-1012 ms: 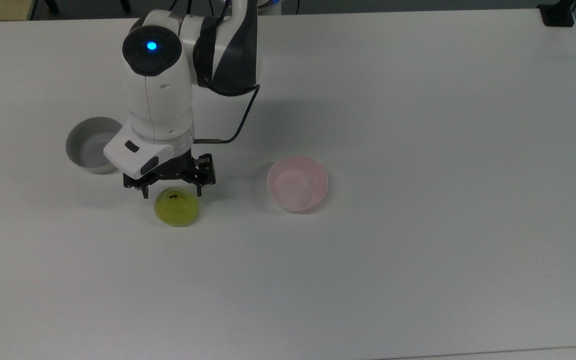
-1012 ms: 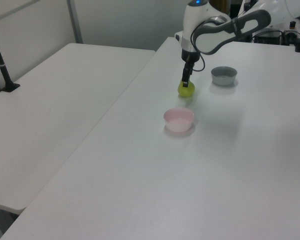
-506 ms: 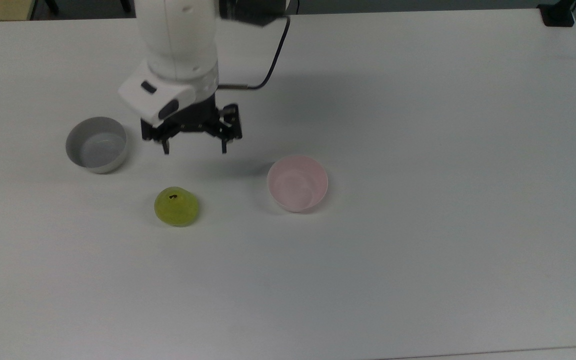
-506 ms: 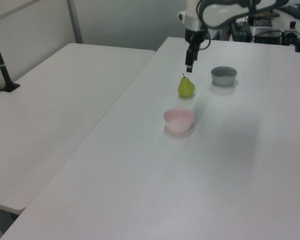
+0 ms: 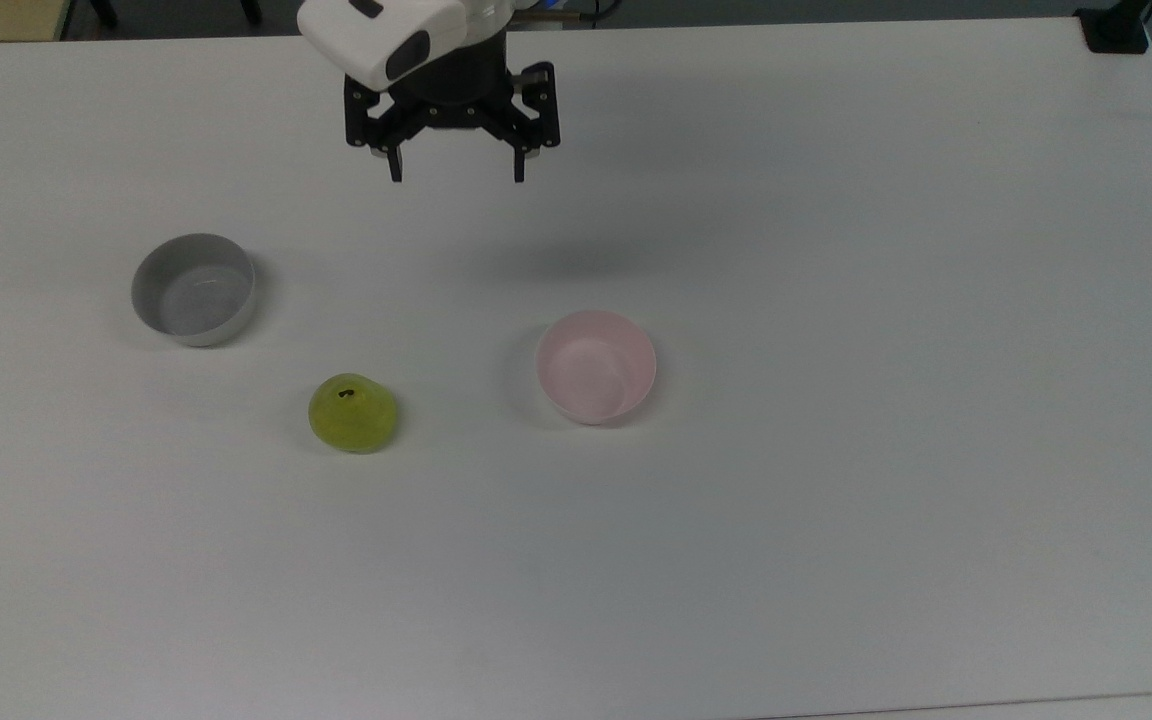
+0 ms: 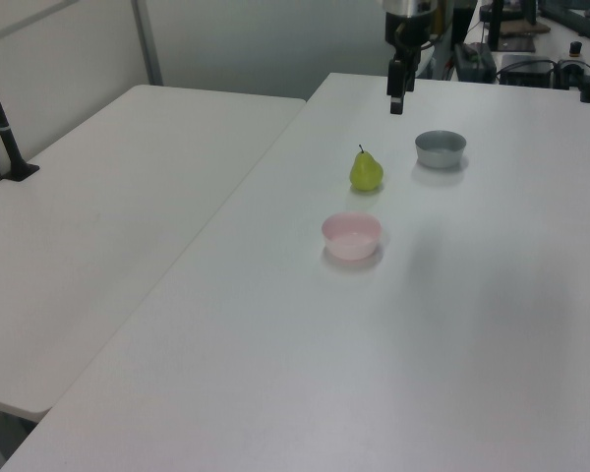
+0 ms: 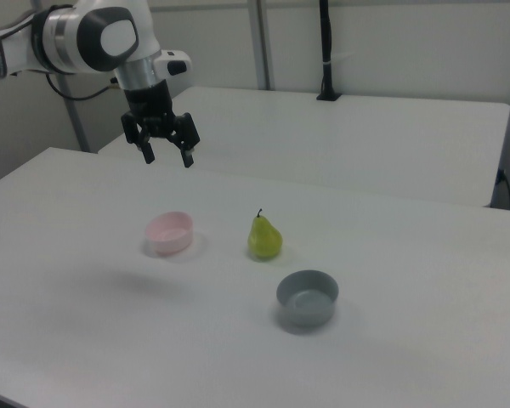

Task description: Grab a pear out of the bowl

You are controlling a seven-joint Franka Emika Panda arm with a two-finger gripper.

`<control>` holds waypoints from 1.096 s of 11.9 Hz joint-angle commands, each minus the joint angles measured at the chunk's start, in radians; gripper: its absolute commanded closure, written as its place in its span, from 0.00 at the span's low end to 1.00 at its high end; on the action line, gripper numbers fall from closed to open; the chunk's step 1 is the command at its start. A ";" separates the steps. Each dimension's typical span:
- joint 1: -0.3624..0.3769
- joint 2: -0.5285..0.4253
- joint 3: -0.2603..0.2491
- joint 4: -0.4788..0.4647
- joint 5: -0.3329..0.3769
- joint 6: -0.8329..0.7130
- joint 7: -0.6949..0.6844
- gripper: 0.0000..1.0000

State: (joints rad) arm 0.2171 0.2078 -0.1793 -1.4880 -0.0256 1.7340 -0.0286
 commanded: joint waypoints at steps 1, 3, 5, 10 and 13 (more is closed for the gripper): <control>0.013 -0.070 -0.002 -0.032 -0.010 -0.068 0.021 0.00; 0.015 -0.090 -0.003 -0.034 -0.011 -0.094 0.021 0.00; -0.002 -0.102 0.000 -0.034 -0.011 -0.102 0.021 0.00; -0.140 -0.142 0.098 -0.043 -0.010 -0.103 0.016 0.00; -0.179 -0.154 0.133 -0.043 -0.011 -0.108 0.016 0.00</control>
State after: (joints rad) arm 0.0630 0.0937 -0.0789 -1.4973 -0.0267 1.6471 -0.0272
